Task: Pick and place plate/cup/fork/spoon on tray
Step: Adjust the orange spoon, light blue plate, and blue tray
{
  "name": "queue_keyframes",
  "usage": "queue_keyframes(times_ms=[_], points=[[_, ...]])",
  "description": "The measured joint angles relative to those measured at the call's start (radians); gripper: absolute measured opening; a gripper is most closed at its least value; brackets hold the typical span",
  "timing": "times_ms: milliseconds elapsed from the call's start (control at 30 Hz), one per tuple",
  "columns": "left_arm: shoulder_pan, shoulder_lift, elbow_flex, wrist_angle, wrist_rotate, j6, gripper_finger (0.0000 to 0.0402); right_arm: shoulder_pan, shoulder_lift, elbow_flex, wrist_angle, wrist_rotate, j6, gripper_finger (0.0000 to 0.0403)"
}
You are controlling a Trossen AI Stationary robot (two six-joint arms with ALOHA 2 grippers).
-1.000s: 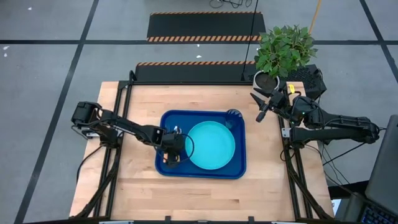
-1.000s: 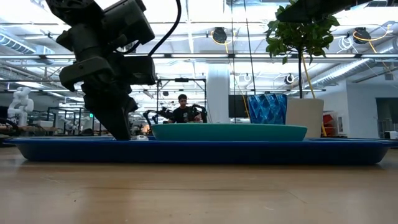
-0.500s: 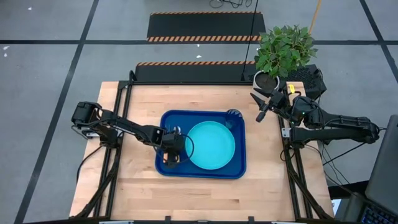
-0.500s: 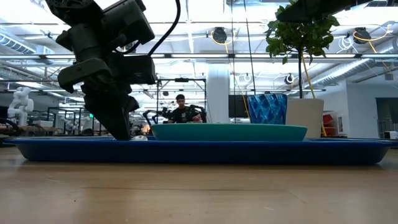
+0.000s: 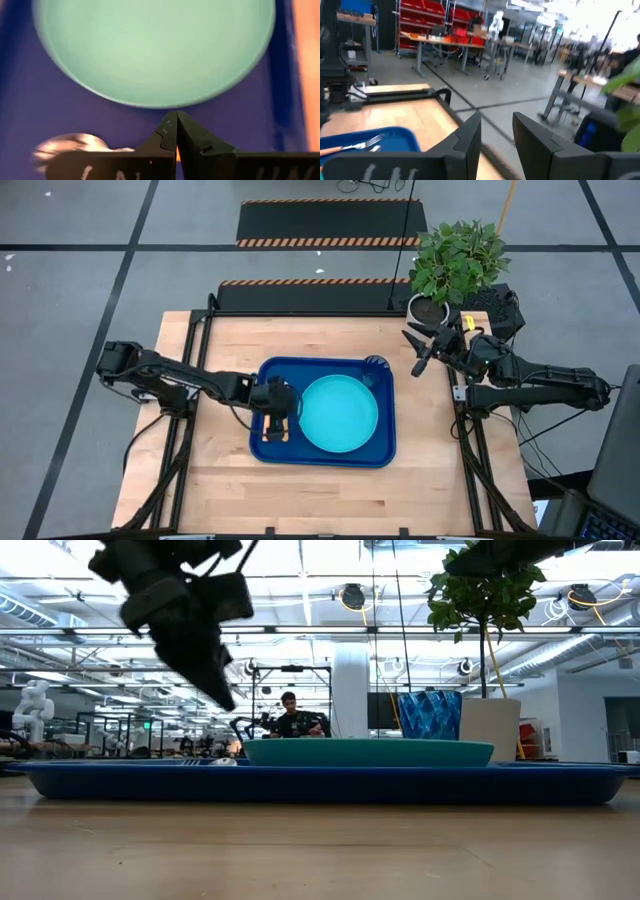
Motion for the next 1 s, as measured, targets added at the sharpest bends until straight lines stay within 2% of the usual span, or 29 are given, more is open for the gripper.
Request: queue_keyframes(times_ms=[167, 267, 400, 567, 800, 1000], points=[[0.023, -0.041, 0.041, -0.030, -0.165, 0.023, 0.0001, 0.000, 0.040, 0.000, -0.143, -0.008, 0.143, 0.0106], [0.049, -0.054, 0.045, -0.035, -0.210, 0.023, 0.0005, 0.000, 0.095, 0.000, -0.255, -0.117, 0.221, 0.0106], [0.080, -0.058, 0.049, 0.015, -0.213, 0.044, 0.0017, 0.006, 0.167, 0.007, -0.344, -0.213, 0.257, 0.0106], [0.089, -0.100, 0.051, 0.058, -0.213, 0.096, 0.0022, 0.041, 0.231, 0.094, -0.511, -0.211, 0.246, 0.0106], [0.093, -0.186, 0.050, -0.016, -0.221, 0.114, 0.0023, 0.140, 0.323, 0.187, -0.696, -0.361, 0.233, 0.0106], [0.110, -0.198, 0.040, -0.109, -0.221, 0.075, 0.0024, 0.226, 0.452, 0.188, -0.757, -0.458, 0.323, 0.0106]])
